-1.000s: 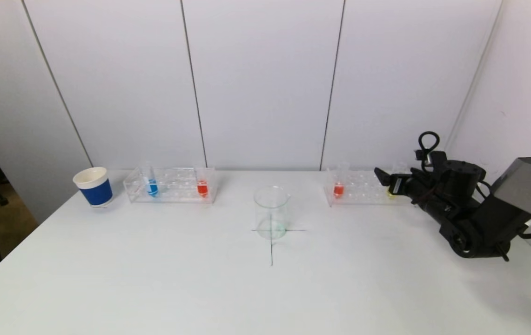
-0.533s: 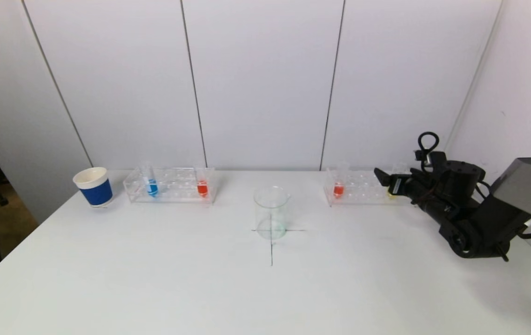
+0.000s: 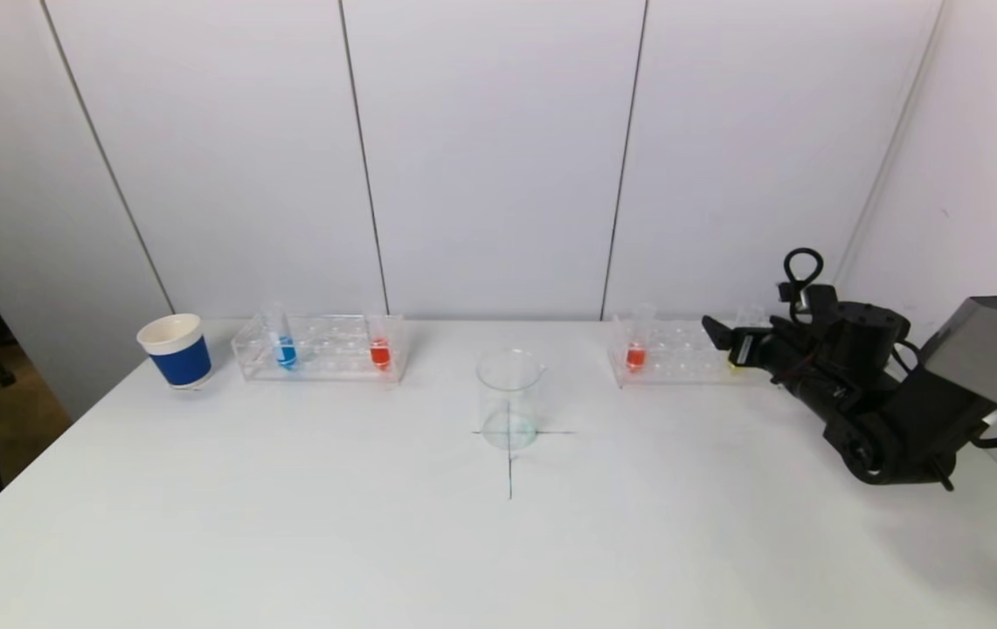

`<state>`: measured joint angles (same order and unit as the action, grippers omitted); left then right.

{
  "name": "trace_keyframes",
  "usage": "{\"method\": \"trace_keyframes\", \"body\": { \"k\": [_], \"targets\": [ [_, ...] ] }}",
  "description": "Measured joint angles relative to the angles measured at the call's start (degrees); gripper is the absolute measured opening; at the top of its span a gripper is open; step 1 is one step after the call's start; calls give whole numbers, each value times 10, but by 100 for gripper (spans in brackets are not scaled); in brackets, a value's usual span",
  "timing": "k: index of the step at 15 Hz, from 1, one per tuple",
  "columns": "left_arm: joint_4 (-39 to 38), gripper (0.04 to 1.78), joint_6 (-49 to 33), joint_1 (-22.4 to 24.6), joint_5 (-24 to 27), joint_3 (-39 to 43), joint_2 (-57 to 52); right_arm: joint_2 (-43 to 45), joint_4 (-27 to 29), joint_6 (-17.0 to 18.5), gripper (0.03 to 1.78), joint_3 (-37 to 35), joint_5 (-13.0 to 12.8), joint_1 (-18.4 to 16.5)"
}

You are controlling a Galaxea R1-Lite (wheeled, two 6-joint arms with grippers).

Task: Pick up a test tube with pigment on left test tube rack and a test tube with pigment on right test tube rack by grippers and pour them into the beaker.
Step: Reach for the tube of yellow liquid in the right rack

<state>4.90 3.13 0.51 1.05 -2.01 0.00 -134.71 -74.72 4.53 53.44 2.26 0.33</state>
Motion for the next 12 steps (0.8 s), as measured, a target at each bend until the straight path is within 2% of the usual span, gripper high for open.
{"method": "trace_keyframes", "body": {
  "k": [3,5,8,11,12],
  "targets": [
    [0,176,0,0,0,0,0,-1,-1,0,174,1,0,0],
    [0,176,0,0,0,0,0,-1,-1,0,162,1,-1,0],
    [0,176,0,0,0,0,0,-1,-1,0,122,2,-1,0],
    [0,176,0,0,0,0,0,-1,-1,0,67,2,-2,0],
    [0,176,0,0,0,0,0,-1,-1,0,54,2,-2,0]
  ]
}}
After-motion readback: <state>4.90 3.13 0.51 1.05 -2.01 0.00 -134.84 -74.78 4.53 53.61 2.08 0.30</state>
